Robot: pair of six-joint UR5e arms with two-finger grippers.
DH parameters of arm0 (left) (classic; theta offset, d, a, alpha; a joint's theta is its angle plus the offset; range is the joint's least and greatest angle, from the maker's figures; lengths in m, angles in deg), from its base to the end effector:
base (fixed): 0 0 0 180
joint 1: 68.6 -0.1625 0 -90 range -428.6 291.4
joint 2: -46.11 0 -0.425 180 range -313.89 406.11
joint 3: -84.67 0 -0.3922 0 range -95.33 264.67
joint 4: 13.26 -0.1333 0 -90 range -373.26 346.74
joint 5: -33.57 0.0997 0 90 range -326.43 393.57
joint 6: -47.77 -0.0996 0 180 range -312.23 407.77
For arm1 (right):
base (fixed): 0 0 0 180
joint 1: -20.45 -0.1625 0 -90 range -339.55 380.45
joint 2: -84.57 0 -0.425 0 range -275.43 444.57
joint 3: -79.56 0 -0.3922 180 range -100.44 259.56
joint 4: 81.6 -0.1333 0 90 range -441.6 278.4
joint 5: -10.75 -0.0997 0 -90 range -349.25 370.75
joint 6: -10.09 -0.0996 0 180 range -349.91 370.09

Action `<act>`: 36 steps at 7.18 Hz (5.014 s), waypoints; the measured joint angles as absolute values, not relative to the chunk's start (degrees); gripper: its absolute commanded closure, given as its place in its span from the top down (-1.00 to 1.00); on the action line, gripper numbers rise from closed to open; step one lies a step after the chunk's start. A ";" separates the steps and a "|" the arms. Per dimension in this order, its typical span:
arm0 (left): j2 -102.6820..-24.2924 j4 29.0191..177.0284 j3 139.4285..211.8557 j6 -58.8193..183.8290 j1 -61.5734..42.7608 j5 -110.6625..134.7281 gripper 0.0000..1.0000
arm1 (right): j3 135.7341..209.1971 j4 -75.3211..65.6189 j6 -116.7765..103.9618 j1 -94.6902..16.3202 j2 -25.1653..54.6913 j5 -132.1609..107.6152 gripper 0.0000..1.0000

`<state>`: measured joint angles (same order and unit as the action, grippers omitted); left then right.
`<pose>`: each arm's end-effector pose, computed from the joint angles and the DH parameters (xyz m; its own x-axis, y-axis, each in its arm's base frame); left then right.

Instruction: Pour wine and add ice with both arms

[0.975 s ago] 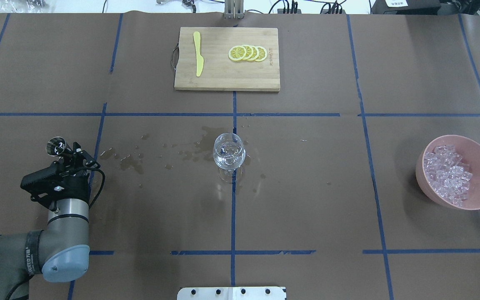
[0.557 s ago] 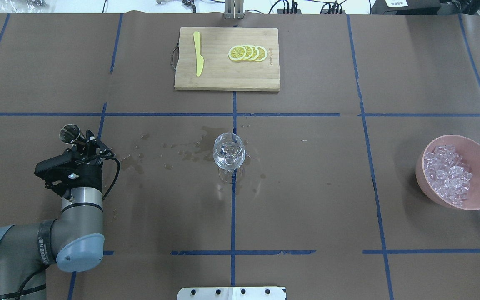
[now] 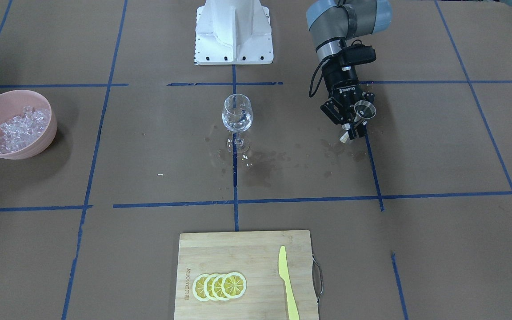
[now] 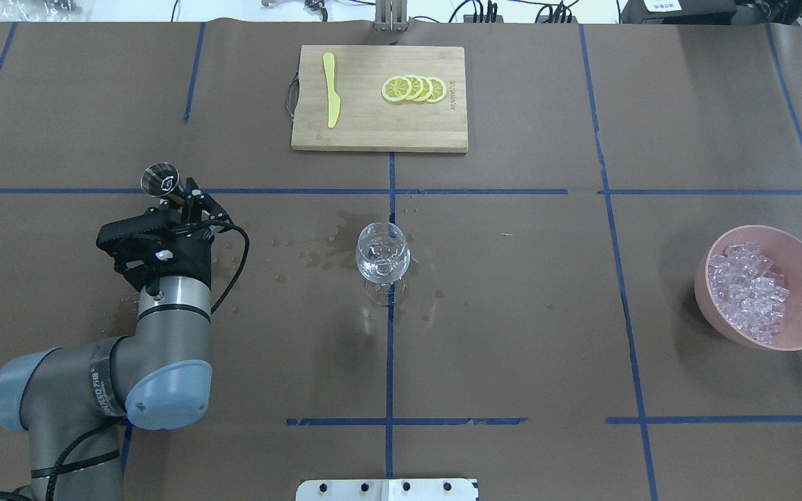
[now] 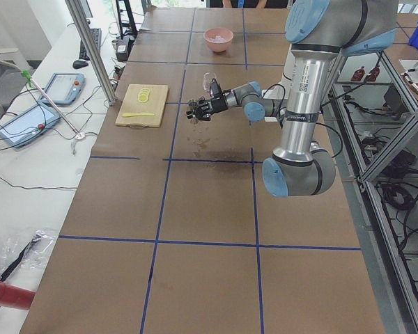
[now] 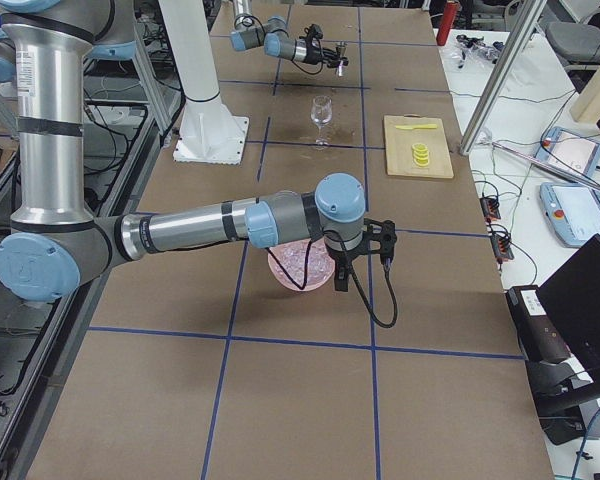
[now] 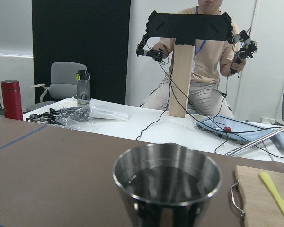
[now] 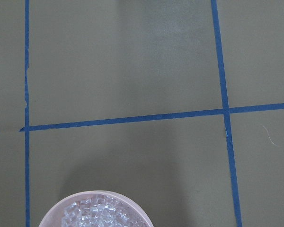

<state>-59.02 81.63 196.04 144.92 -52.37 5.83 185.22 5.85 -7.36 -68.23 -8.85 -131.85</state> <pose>0.4486 -0.3612 0.3083 0.6286 -0.2433 -0.7387 0.7762 0.2551 0.5765 0.0433 -0.4709 0.5366 0.5815 0.0831 0.8093 -0.1594 0.9871 0.0132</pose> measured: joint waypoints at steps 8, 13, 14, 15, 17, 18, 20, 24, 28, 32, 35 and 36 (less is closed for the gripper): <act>-63.54 92.00 196.08 124.45 -49.12 2.38 -1.00 | 185.70 5.59 -7.47 -68.23 -8.68 -133.06 1.00; -64.64 97.08 196.39 119.68 -47.90 0.92 -1.00 | 186.67 5.62 -7.48 -68.23 -8.75 -133.02 1.00; -66.13 97.09 196.24 117.78 -47.95 0.90 -1.00 | 186.69 5.65 -7.47 -68.23 -8.64 -132.98 1.00; -67.82 97.11 196.11 113.95 -48.05 0.79 -1.00 | 186.69 5.67 -7.43 -68.24 -8.56 -132.96 1.00; -69.53 97.38 195.60 106.74 -48.45 0.34 -1.00 | 186.70 5.68 -7.40 -68.23 -8.51 -132.87 1.00; -69.75 98.47 194.86 104.45 -48.69 -0.19 -1.00 | 186.80 5.68 -7.40 -68.24 -8.48 -132.77 1.00; -69.87 102.12 192.64 102.29 -50.34 -0.72 -1.00 | 187.07 5.68 -7.40 -68.24 -8.48 -132.65 1.00; -69.98 103.56 192.82 94.02 -53.64 -2.27 -1.00 | 187.13 5.68 -7.39 -68.24 -8.45 -132.61 1.00; -70.08 104.07 192.36 87.93 -56.08 -2.23 -1.00 | 187.22 5.68 -7.48 -68.22 -8.36 -132.37 1.00; -70.91 104.02 192.15 80.54 -58.01 0.43 -1.00 | 190.93 5.68 -13.27 -64.79 -8.90 -129.96 1.00; -71.57 103.91 191.66 76.74 -58.39 0.99 -1.00 | 195.08 5.68 -20.81 -59.30 -9.61 -126.28 1.00; -72.06 103.89 191.00 76.23 -58.44 1.17 -1.00 | 195.70 5.66 -22.17 -57.98 -9.73 -125.33 1.00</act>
<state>-72.06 103.89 191.00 76.23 -58.44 1.17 195.70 5.66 -22.17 -57.98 -9.73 -125.33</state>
